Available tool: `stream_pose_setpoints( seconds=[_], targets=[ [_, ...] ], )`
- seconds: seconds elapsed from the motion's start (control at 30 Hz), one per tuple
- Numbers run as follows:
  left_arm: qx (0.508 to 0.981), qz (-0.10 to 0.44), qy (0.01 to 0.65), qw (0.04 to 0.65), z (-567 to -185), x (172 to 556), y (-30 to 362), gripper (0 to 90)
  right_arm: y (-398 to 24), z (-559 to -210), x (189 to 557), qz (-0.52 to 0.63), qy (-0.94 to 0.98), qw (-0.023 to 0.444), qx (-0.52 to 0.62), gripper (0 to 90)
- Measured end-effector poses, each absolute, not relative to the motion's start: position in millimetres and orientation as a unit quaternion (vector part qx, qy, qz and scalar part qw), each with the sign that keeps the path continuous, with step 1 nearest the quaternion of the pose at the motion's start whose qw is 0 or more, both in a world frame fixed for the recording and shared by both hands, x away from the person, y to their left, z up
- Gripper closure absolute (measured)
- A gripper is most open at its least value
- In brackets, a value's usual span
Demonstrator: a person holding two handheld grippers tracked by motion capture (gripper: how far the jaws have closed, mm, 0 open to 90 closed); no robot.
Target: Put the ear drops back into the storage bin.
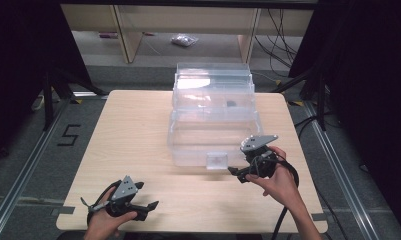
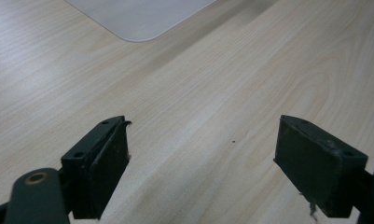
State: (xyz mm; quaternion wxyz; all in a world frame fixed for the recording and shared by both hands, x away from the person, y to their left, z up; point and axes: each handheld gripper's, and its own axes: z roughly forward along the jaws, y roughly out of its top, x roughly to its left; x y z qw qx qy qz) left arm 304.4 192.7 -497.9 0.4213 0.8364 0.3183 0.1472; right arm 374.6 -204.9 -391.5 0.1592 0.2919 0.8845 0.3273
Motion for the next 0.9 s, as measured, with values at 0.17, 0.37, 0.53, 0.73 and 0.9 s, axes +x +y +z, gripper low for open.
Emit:
stream_pose_setpoints(
  seconds=[0.17,0.37,0.53,0.73,0.9],
  targets=[
    [0.834,0.151,0.318,0.424,-498.3,304.2,192.3,16.8,-203.8,-397.9,370.9,0.323,0.887,0.159,0.291,21.9],
    [0.835,0.148,0.319,0.424,-498.2,303.8,192.2,16.9,-205.6,-401.5,366.6,0.325,0.886,0.158,0.291,21.9],
    [0.834,0.148,0.319,0.424,-498.2,303.7,192.0,16.8,-206.8,-403.1,364.3,0.324,0.887,0.158,0.289,21.7],
    [0.834,0.148,0.319,0.424,-498.2,303.8,192.1,16.9,-206.0,-407.7,361.6,0.324,0.888,0.161,0.285,21.1],
    [0.835,0.148,0.319,0.424,-498.2,303.7,192.0,16.8,-206.9,-412.9,356.8,0.327,0.883,0.162,0.296,20.9]
  ],
)
